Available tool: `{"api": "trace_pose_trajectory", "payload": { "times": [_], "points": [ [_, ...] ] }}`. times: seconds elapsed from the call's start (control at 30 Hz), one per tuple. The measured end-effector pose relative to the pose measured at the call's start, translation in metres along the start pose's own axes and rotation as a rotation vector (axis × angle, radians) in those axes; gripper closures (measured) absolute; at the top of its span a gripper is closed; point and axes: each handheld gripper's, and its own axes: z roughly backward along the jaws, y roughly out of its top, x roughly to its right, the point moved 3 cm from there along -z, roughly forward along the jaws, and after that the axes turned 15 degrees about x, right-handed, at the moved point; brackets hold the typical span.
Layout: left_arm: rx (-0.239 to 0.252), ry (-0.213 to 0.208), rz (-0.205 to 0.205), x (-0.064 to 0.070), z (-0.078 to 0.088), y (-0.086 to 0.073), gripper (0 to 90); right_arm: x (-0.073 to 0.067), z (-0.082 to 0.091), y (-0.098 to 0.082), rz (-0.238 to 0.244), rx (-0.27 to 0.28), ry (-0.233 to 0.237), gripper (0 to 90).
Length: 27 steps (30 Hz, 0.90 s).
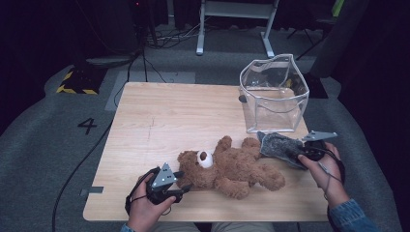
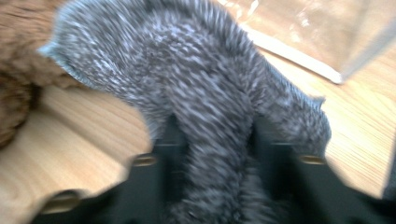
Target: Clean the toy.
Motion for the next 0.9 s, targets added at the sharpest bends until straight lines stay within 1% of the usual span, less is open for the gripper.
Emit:
{"api": "trace_pose_trajectory", "payload": {
  "times": [0.03,0.07,0.1,0.13,0.17,0.2,0.23,0.27,0.3,0.33,0.37,0.4,0.43,0.47,0.5,0.53,0.57,0.6,0.67,0.7,0.73,0.77,0.8,0.83,0.87,0.9],
  "points": [
    [-0.008,0.007,-0.002,0.000,0.004,-0.001,39.4,0.000,0.008,-0.001,0.008,0.032,-0.010,39.2],
    [-0.007,0.013,-0.006,0.001,0.007,-0.003,36.6,-0.001,0.017,-0.002,0.015,0.067,-0.023,34.6],
    [-0.005,0.021,0.000,0.003,0.010,-0.004,34.8,-0.002,0.026,-0.003,0.018,0.100,-0.030,32.4],
    [-0.016,0.026,-0.005,0.004,0.013,-0.005,33.8,-0.005,0.037,-0.003,0.024,0.127,-0.033,30.2],
    [-0.013,0.026,-0.006,0.006,0.015,-0.006,33.3,-0.008,0.046,-0.003,0.039,0.153,-0.037,28.1],
    [-0.014,0.026,-0.006,0.008,0.015,-0.007,32.5,-0.013,0.057,-0.003,0.049,0.177,-0.031,27.0],
    [-0.021,0.027,-0.016,0.013,0.016,-0.010,31.7,-0.023,0.071,-0.005,0.055,0.204,0.005,26.8],
    [-0.021,0.027,-0.016,0.013,0.016,-0.010,31.3,-0.023,0.071,-0.005,0.055,0.204,0.005,26.8],
    [-0.028,0.025,-0.018,0.016,0.015,-0.012,31.3,-0.031,0.077,-0.006,0.055,0.228,0.046,26.7],
    [-0.036,0.021,-0.024,0.018,0.014,-0.015,30.7,-0.039,0.081,-0.008,0.051,0.234,0.091,26.3],
    [-0.043,0.025,-0.032,0.019,0.012,-0.017,30.1,-0.055,0.085,-0.015,0.064,0.225,0.158,25.9],
    [-0.054,0.021,-0.031,0.020,0.010,-0.019,29.7,-0.062,0.085,-0.019,0.073,0.220,0.187,25.7],
    [-0.067,0.026,-0.043,0.019,0.008,-0.022,29.7,-0.062,0.085,-0.019,0.073,0.220,0.187,25.7],
    [-0.078,0.024,-0.041,0.018,0.006,-0.024,29.1,-0.070,0.084,-0.023,0.069,0.205,0.213,25.0],
    [-0.082,0.032,-0.051,0.016,0.003,-0.025,28.8,-0.076,0.081,-0.028,0.077,0.192,0.225,24.0],
    [-0.075,0.032,-0.055,0.015,0.002,-0.025,28.8,-0.083,0.077,-0.033,0.090,0.182,0.231,23.1],
    [-0.063,0.041,-0.052,0.015,0.000,-0.024,29.0,-0.088,0.075,-0.035,0.097,0.178,0.240,23.1],
    [-0.055,0.039,-0.052,0.014,-0.002,-0.023,29.5,-0.093,0.071,-0.037,0.109,0.180,0.260,23.3],
    [-0.027,0.047,-0.064,0.012,-0.006,-0.018,32.6,-0.099,0.063,-0.037,0.107,0.180,0.285,23.7],
    [-0.026,0.047,-0.068,0.012,-0.009,-0.016,36.1,-0.100,0.058,-0.037,0.108,0.180,0.287,25.6],
    [-0.030,0.053,-0.075,0.011,-0.011,-0.014,40.7,-0.101,0.054,-0.035,0.105,0.184,0.287,31.9],
    [-0.036,0.061,-0.086,0.010,-0.012,-0.012,46.6,-0.103,0.051,-0.033,0.109,0.191,0.298,39.6],
    [-0.036,0.063,-0.094,0.008,-0.012,-0.011,56.4,-0.105,0.048,-0.030,0.121,0.191,0.327,48.2],
    [-0.035,0.060,-0.091,0.008,-0.012,-0.010,60.6,-0.106,0.047,-0.029,0.127,0.193,0.332,50.8],
    [-0.034,0.065,-0.096,0.008,-0.011,-0.009,68.2,-0.108,0.046,-0.027,0.151,0.192,0.332,59.8],
    [-0.037,0.065,-0.112,0.009,-0.009,-0.007,72.1,-0.109,0.048,-0.024,0.164,0.195,0.335,63.3]
  ]
}}
